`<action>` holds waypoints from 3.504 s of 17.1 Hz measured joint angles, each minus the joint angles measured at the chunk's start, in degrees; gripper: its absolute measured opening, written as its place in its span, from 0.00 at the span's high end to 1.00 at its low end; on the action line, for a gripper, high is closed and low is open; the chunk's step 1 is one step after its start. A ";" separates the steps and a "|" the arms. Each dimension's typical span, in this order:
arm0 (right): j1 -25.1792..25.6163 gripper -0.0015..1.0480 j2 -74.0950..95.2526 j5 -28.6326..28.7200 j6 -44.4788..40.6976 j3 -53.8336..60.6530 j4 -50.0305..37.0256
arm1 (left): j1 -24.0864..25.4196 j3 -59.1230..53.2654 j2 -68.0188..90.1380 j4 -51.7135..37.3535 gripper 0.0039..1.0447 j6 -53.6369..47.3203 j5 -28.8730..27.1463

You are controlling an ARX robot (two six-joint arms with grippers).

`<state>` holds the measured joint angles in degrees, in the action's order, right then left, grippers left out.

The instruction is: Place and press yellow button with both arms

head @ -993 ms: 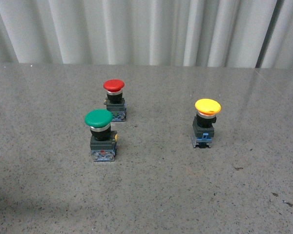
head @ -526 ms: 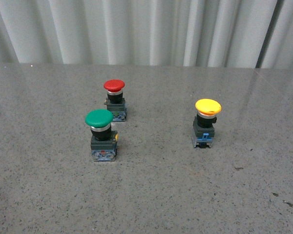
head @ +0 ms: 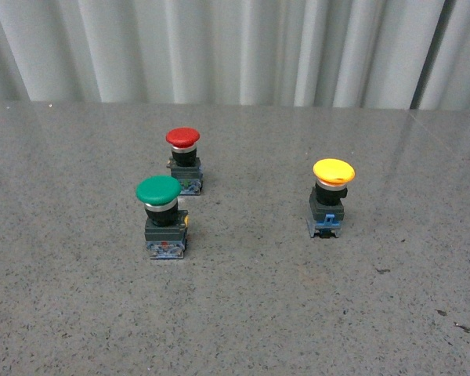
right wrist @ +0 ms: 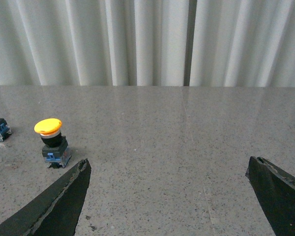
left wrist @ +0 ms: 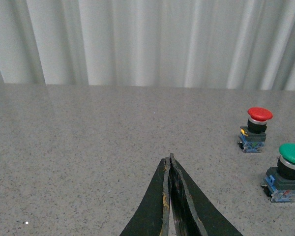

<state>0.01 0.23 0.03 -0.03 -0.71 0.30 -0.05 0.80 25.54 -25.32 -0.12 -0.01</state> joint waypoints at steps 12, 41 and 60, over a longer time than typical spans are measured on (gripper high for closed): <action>0.00 0.06 0.00 0.00 0.00 0.00 0.00 | 0.00 0.00 -14.84 14.67 0.99 0.00 0.00; -14.80 0.06 69.99 -1.60 1.29 -27.52 -38.25 | 0.04 0.02 -25.07 25.55 0.06 0.07 -0.02; -27.32 0.98 91.32 -8.59 1.14 -43.82 -27.30 | 0.04 0.02 -25.07 25.55 0.06 0.07 -0.02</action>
<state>-27.31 91.55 -8.56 1.10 -44.53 -27.00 -0.01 0.82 0.47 0.23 -0.05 -0.03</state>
